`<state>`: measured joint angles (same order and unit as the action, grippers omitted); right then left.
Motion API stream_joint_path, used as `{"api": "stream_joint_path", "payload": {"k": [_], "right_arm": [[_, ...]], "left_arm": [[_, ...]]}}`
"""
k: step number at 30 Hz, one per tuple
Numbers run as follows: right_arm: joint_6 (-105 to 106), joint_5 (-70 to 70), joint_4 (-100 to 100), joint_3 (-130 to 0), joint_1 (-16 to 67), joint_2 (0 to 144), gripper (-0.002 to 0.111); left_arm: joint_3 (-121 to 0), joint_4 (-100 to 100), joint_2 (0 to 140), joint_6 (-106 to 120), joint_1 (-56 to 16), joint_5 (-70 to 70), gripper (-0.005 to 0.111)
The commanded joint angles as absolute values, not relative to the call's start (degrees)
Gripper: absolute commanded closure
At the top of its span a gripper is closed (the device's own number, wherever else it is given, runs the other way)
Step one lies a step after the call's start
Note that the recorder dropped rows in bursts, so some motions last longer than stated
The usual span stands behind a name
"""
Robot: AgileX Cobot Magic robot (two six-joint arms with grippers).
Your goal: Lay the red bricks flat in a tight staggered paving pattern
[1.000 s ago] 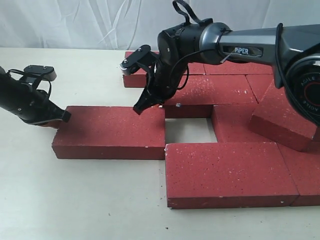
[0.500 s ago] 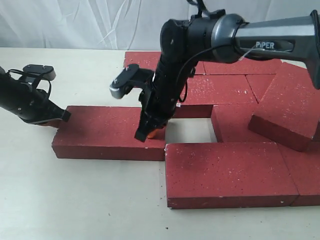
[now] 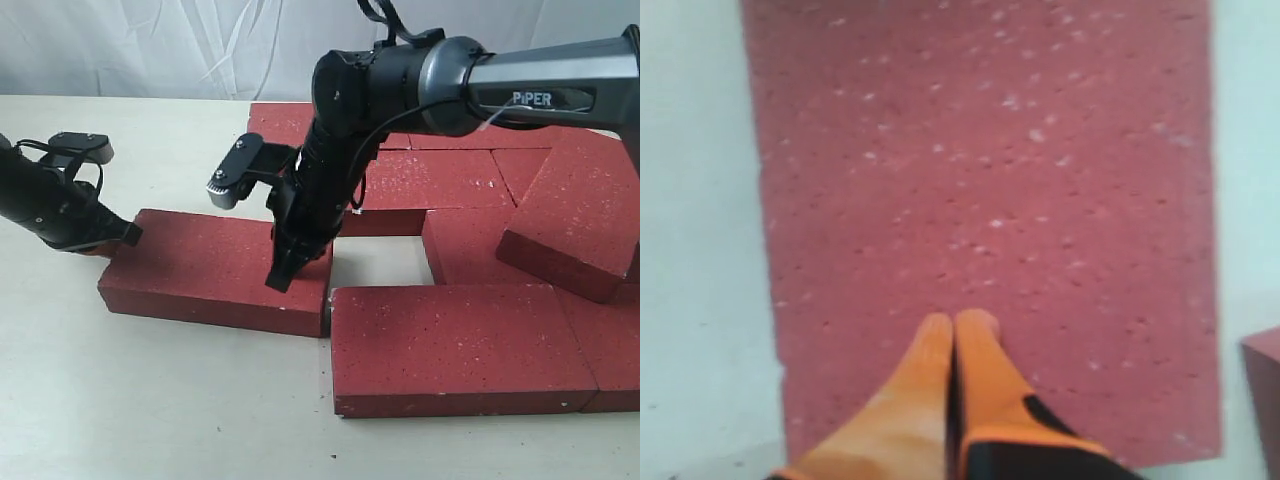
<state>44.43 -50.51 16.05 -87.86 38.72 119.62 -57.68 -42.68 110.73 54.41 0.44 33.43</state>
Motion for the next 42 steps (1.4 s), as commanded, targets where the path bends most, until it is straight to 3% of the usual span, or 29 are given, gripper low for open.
{"api": "stream_joint_path", "payload": {"k": [1,10,17,42], "right_arm": [[40.6,-46.4,10.12,-87.68,37.18,117.79,0.109],[54.77,-67.63,28.71,-86.58,42.5,112.9,0.109],[53.5,-63.83,19.12,-84.28,49.26,117.04,0.109],[37.34,-54.38,-1.67,-84.28,48.05,120.38,0.109]], "left_arm": [[-57.67,-41.84,110.66,54.54,0.69,33.45,0.107],[-57.67,-43.28,110.66,54.54,3.09,33.43,0.107],[-57.67,-43.28,110.66,54.54,3.09,33.43,0.107],[-57.67,-44.39,110.66,54.54,3.09,33.56,0.107]]}}
